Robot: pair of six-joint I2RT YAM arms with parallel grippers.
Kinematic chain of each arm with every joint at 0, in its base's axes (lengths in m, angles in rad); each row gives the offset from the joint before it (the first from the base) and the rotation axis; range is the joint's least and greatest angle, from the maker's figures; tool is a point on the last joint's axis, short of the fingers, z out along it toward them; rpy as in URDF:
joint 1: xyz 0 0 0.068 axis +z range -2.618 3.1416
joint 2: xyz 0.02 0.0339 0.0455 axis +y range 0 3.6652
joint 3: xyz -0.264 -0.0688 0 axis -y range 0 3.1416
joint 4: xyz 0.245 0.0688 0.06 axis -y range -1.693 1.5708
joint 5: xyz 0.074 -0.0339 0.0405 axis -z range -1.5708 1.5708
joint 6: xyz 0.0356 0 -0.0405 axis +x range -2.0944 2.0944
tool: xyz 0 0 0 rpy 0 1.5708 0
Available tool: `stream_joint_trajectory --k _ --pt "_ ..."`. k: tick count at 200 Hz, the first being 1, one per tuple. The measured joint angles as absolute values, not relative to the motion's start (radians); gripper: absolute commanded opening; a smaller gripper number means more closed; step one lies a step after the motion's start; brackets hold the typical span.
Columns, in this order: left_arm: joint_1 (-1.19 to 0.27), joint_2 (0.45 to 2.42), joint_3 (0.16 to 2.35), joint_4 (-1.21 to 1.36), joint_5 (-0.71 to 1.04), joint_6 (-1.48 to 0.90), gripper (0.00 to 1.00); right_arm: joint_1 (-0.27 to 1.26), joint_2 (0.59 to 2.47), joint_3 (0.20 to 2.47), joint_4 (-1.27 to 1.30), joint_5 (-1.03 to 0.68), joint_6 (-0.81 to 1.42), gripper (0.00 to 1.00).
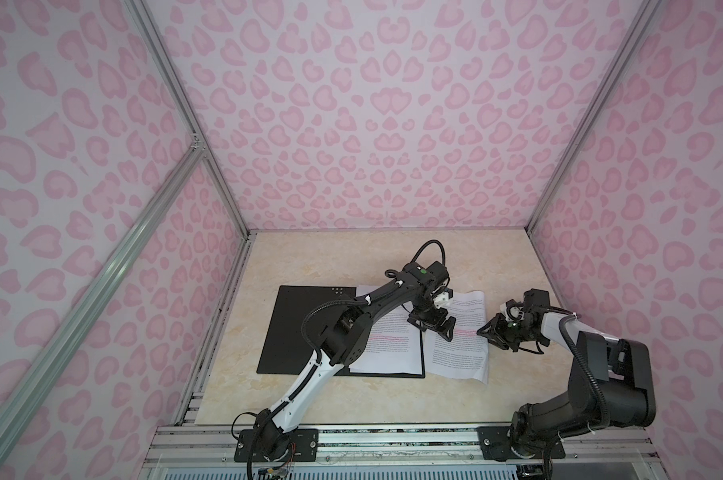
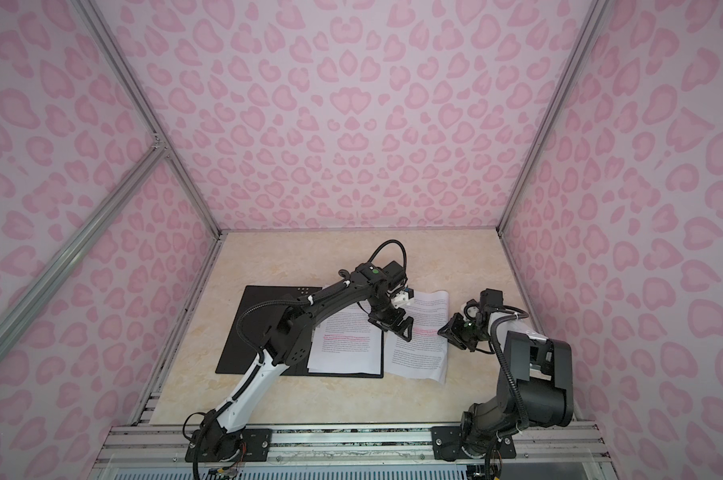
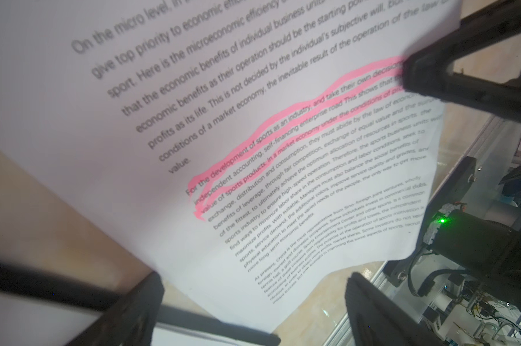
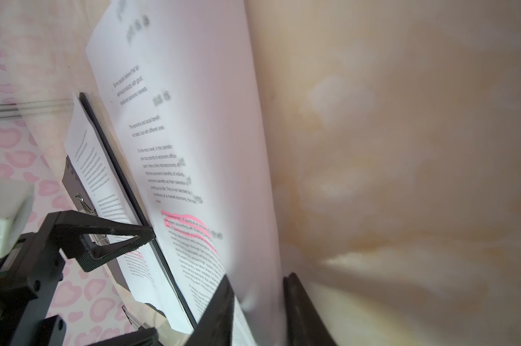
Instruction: Put the files into the folder
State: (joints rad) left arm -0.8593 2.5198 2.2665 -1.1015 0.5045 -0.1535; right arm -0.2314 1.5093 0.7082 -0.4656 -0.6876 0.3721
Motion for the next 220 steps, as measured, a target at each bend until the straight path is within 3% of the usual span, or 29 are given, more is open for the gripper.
stream_joint_trajectory --k 36,126,175,220 --pt "-0.859 2.500 2.270 -1.107 0.509 -0.138 0.98 -0.231 1.504 0.730 -0.476 -0.684 0.363 0.10" --pt "-0.803 2.354 2.286 -1.140 0.484 -0.105 0.98 -0.231 1.442 0.765 -0.522 -0.685 0.352 0.06" --pt "-0.562 2.061 2.260 -1.132 0.480 -0.107 0.98 -0.200 1.338 0.857 -0.575 -0.731 0.352 0.05" --pt "-0.283 1.871 2.181 -1.135 0.513 -0.125 0.98 -0.068 1.293 1.065 -0.665 -0.737 0.355 0.05"
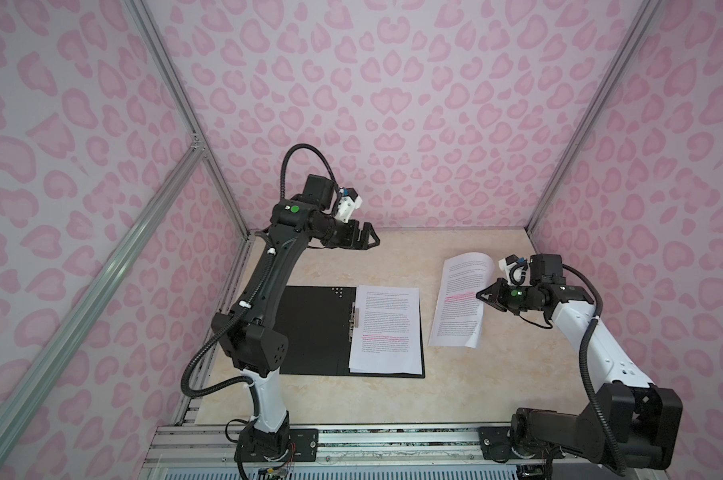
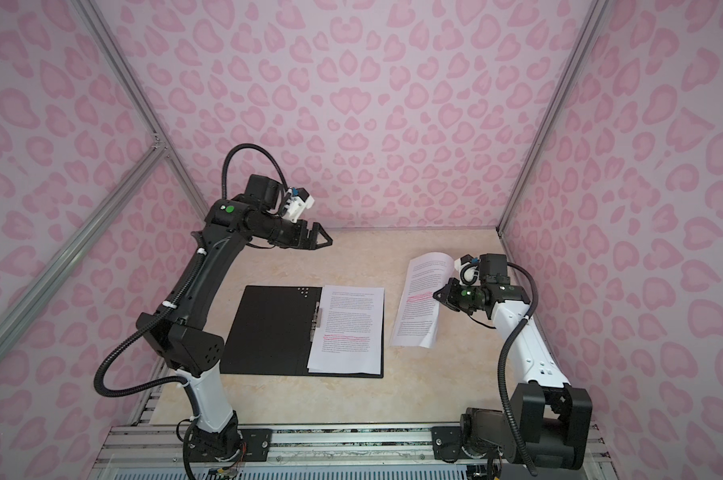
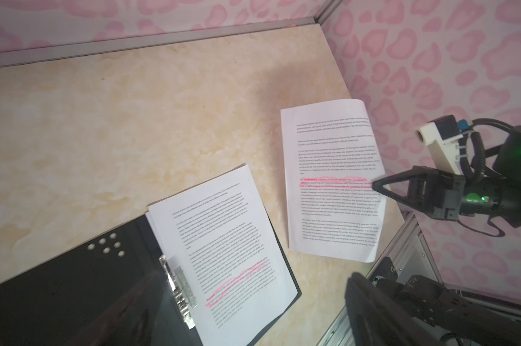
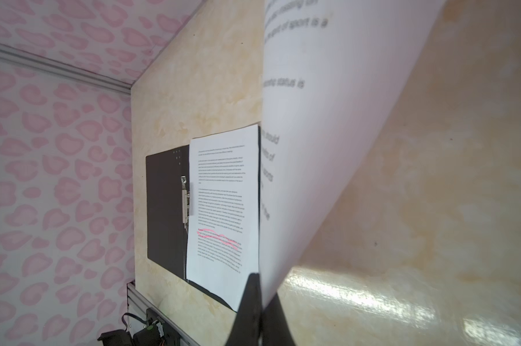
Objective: Put the files into the folder
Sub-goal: 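Lift the paper with the right gripper while the left gripper draws back, then carry the paper over the folder and lower it with the right gripper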
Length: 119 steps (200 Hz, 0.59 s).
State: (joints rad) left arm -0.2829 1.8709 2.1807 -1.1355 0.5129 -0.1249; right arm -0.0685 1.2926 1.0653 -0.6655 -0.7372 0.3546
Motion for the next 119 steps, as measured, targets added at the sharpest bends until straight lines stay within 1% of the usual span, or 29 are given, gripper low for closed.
stream_joint_trajectory --k 27,48,82,119 --pt "-0.147 1.776 2.051 -1.135 0.555 -0.133 0.98 0.019 1.292 1.170 -0.701 -0.732 0.379 0.05" --pt "-0.084 1.733 1.961 -1.134 0.593 -0.132 0.98 0.093 1.307 1.226 -0.709 -0.734 0.405 0.06" --pt "-0.030 1.691 1.882 -1.134 0.621 -0.133 0.98 0.192 1.357 1.230 -0.683 -0.745 0.452 0.07" --pt "-0.020 1.655 1.824 -1.132 0.638 -0.132 0.98 0.266 1.443 1.143 -0.569 -0.748 0.516 0.08"
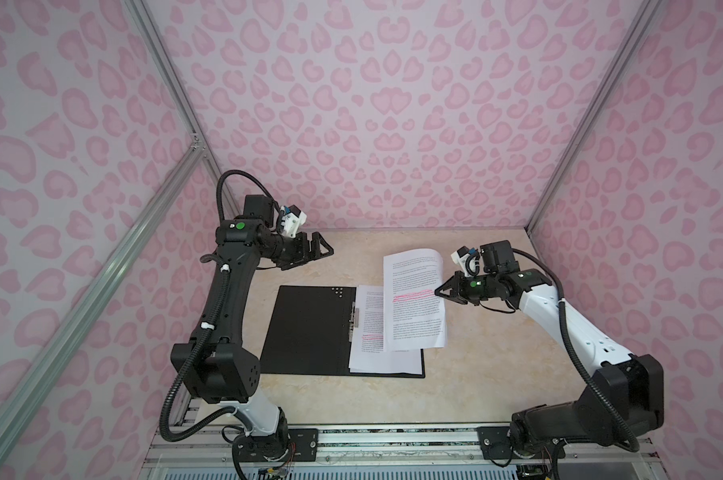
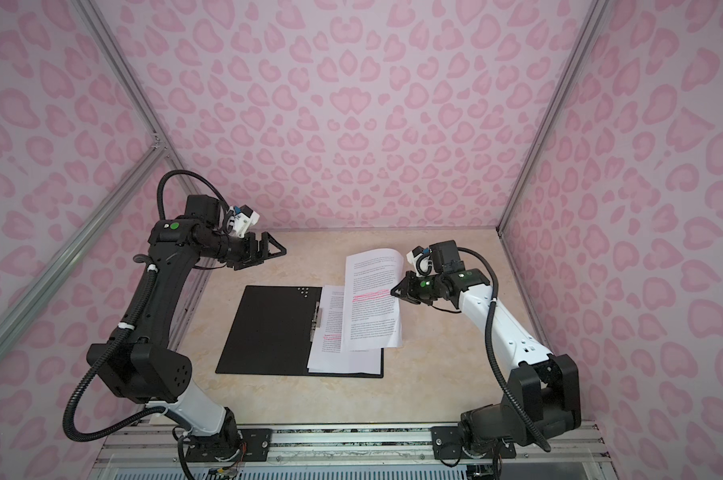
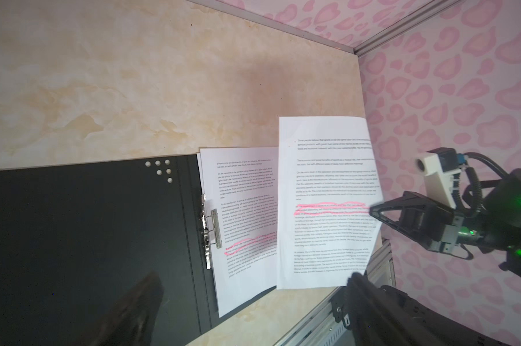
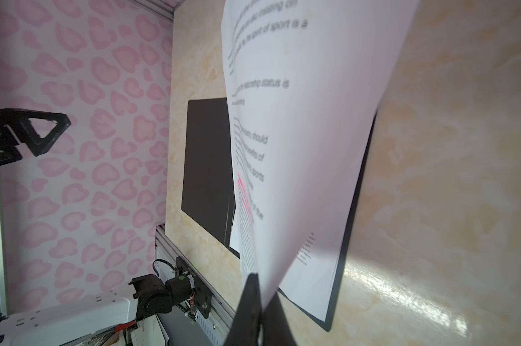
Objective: Put the files into the folder
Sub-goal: 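Carry the paper over the folder and lower it with the right gripper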
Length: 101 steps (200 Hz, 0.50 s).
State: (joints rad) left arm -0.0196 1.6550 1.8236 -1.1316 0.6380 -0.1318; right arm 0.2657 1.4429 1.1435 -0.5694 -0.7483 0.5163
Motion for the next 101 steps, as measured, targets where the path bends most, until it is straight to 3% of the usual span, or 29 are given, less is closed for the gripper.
stream_joint_trajectory --k 57,101 --pt "-0.019 1.623 1.753 -1.131 0.648 -0.123 0.98 0.334 1.660 1.046 -0.384 -0.759 0.578 0.12" --pt "-0.018 1.616 1.727 -1.129 0.651 -0.113 0.98 0.361 1.743 1.049 -0.364 -0.719 0.572 0.27"
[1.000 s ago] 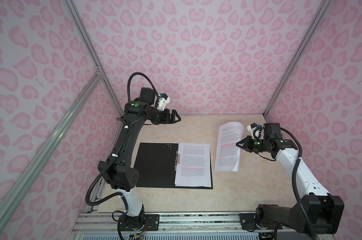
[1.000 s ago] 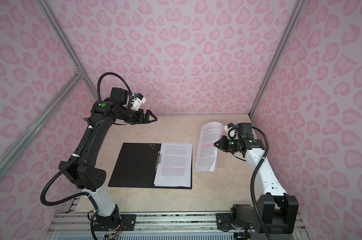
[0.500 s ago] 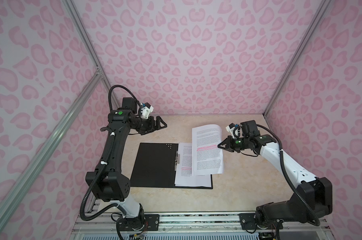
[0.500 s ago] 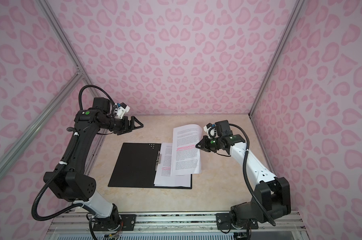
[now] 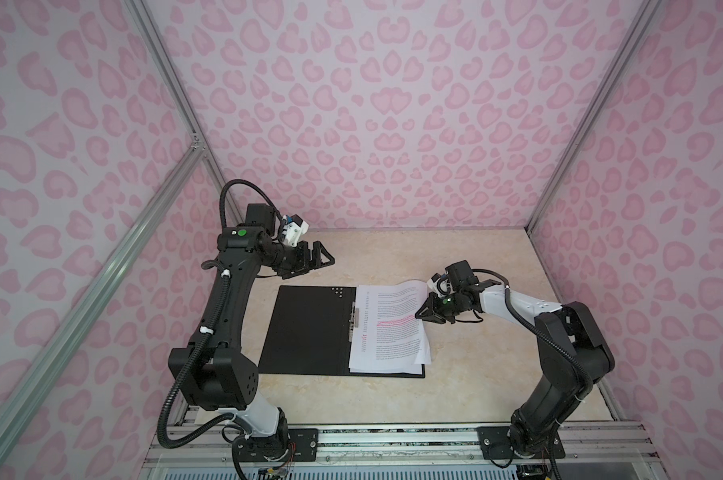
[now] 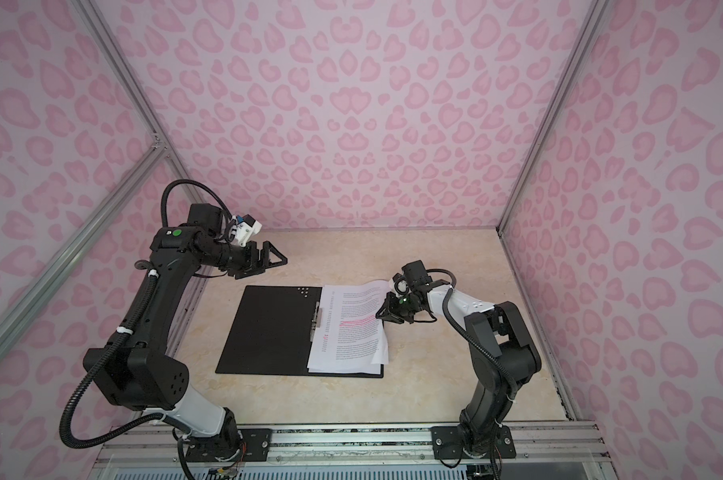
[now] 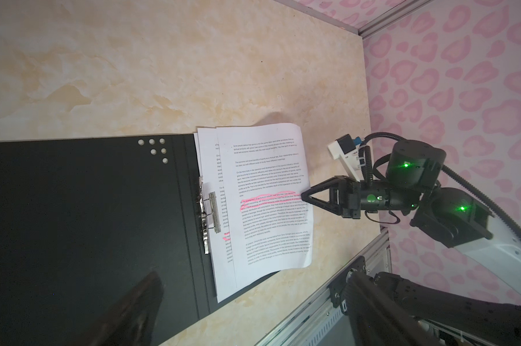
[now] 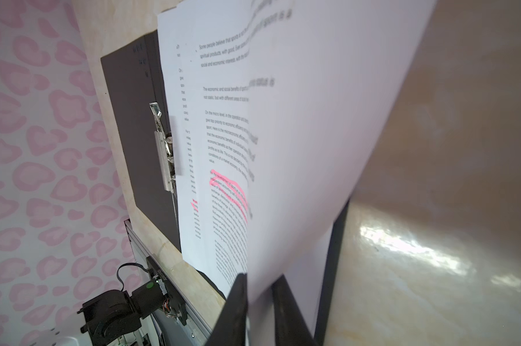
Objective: Put the files into the folder
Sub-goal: 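Carry the paper over the folder and lower it with the right gripper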
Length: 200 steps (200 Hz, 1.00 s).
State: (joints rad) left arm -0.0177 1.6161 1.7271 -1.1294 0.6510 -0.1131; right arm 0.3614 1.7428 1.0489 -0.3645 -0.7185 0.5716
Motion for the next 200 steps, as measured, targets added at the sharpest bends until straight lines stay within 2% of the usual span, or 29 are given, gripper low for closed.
stream_joint_trajectory --k 43,116,143,168,200 --pt "-0.018 1.618 1.710 -1.127 0.668 -0.113 0.98 0.382 1.783 1.049 -0.368 -0.665 0.575 0.33" --pt "-0.017 1.618 1.689 -1.127 0.694 -0.114 0.98 0.412 1.782 1.108 -0.494 -0.517 0.513 0.34" --pt "-0.017 1.618 1.687 -1.127 0.700 -0.114 0.98 0.417 1.782 1.099 -0.502 -0.497 0.512 0.31" --pt "-0.017 1.618 1.684 -1.127 0.703 -0.113 0.98 0.437 1.795 1.095 -0.496 -0.497 0.513 0.21" --pt "-0.017 1.618 1.669 -1.127 0.703 -0.113 0.98 0.483 1.819 1.102 -0.492 -0.492 0.513 0.14"
